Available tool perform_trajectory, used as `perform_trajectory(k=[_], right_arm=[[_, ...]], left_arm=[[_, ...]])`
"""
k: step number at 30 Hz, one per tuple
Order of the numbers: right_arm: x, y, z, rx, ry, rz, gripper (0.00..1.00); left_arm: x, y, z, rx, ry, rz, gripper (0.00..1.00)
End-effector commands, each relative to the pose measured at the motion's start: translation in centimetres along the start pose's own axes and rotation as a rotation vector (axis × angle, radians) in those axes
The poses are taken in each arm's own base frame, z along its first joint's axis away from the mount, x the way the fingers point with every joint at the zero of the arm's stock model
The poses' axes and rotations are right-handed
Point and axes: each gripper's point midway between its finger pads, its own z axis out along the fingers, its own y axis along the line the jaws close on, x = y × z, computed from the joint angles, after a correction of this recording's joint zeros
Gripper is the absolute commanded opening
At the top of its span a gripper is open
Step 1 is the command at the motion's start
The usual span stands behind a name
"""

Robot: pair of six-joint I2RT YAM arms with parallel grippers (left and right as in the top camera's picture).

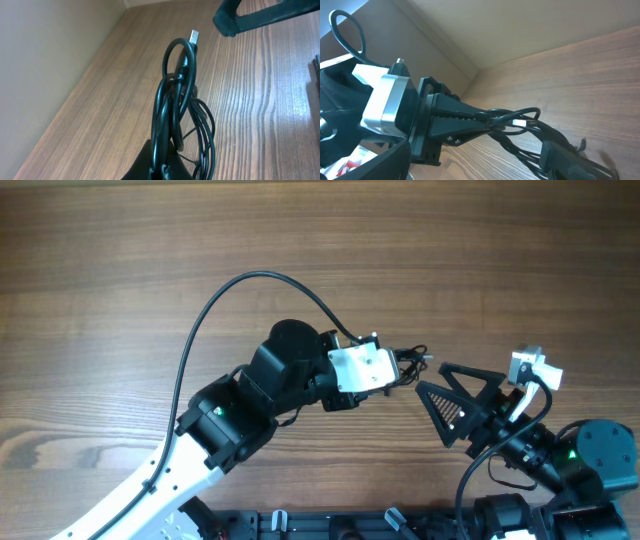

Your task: Untangle cables

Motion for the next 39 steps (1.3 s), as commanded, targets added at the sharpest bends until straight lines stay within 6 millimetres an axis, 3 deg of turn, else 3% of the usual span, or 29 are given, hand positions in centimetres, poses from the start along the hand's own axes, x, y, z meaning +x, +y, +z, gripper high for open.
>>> perform_trajectory(k=[1, 4, 22, 31, 34, 35, 36, 39], right_arm=[[-0.4, 0.2, 0.1, -0.01, -0.009, 0.006, 0.84], [-0.5, 0.4, 0.1, -0.018, -0.011, 0.001, 0.84], [-0.2, 1.8, 0.0, -0.089, 0.017, 0.024, 0.84], [-0.5, 2.0, 0.0, -0.098, 0.01, 0.147, 0.84], [-0.5, 2.0, 0.0, -0.097, 0.009, 0.119, 0.84], [-0.5, 1.9, 0.0, -0.091, 0.01, 0.109, 0.84], [-0.4, 1.3, 0.0, -0.064, 0.004, 0.114, 0.84], [-0.5, -1.0, 0.1, 0.054, -0.03, 0.156, 0.84]], left_arm=[[-0.6, -0.3, 0.0, 0.025, -0.018, -0.014, 0.04], [-1.4, -1.8, -0.1, 0.111, -0.064, -0.014, 0.04], [-2.7, -2.5, 0.0, 0.127, -0.107, -0.014, 0.04], [-3.2, -4.4, 2.3, 0.183, -0.121, 0.01, 0.09], [-2.4, -3.2, 2.5, 0.111, -0.077, 0.0, 0.09], [-1.9, -2.1, 2.7, 0.046, -0.043, -0.044, 0.06], [-0.6, 0.4, 2.6, -0.103, 0.02, -0.145, 0.03], [-0.7, 1.0, 2.1, -0.138, 0.018, -0.2, 0.04]])
